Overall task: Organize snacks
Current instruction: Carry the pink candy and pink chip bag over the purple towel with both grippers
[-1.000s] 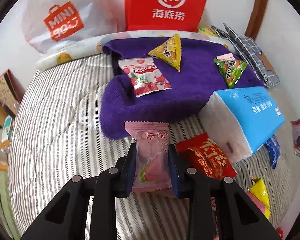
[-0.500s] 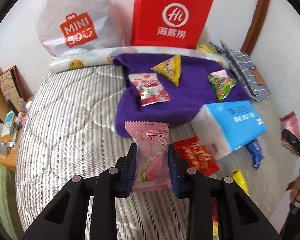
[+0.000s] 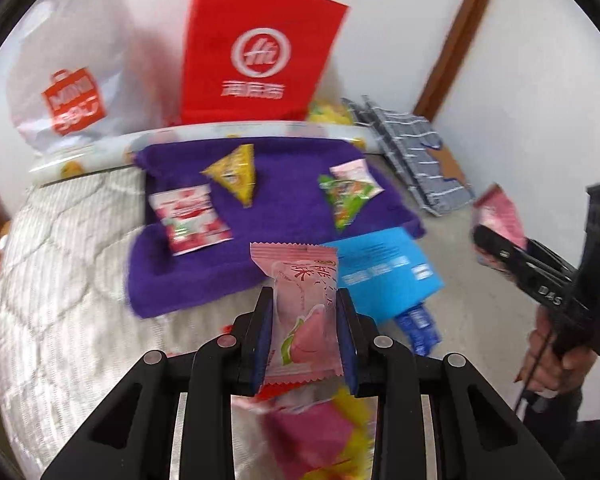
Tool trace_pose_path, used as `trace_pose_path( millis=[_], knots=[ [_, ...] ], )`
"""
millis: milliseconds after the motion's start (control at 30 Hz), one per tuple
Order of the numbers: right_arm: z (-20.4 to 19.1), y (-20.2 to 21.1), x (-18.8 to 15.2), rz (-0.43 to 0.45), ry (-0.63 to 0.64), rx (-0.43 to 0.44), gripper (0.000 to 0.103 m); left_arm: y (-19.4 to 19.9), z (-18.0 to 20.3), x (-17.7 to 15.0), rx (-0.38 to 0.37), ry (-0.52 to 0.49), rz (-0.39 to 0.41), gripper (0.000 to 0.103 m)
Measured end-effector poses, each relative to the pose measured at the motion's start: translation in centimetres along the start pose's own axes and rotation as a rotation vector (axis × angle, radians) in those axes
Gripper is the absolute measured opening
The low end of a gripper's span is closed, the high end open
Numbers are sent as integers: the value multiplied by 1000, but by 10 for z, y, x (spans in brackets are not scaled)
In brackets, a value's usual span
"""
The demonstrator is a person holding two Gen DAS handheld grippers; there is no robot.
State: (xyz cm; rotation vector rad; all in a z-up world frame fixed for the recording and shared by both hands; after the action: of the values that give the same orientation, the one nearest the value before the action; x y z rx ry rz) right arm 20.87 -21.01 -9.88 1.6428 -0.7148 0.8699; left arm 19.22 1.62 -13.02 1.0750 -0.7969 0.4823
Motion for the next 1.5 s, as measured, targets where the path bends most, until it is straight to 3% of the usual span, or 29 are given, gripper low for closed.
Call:
trace_pose_path(
  millis=[167, 400, 933, 1033, 1200, 1500],
  knots=[
    [-6, -10, 14, 1, -1, 27, 51, -13, 27, 15, -52, -19, 15, 30],
    [-1, -29, 26, 12, -24, 55, 51, -31, 30, 40, -42, -27, 32, 30],
    [-2, -97, 84, 59, 8, 43, 50, -80, -32, 96, 116, 20, 94, 30],
    [0, -115, 80, 41, 14, 33, 50, -90, -42, 92, 148, 13, 91, 30],
    [11, -147, 54, -33, 0, 29, 50, -109, -62, 73, 146, 78, 18, 30],
    [18, -166, 35, -80, -24, 35, 50, -120, -67, 59, 165, 87, -36, 30]
  ],
)
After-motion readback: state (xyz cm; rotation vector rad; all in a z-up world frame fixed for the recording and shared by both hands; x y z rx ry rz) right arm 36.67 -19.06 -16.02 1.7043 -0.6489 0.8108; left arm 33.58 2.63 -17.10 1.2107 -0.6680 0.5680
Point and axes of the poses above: each gripper's, at about its wrist camera, not at the fingertips, and y roughly against the way its jaws point, z to its right, x to its top, the point moved 4 cm from there along -y, roughly the way its jaws point, and after that the axes turned 9 degrees about z, right-handed, at the moved point
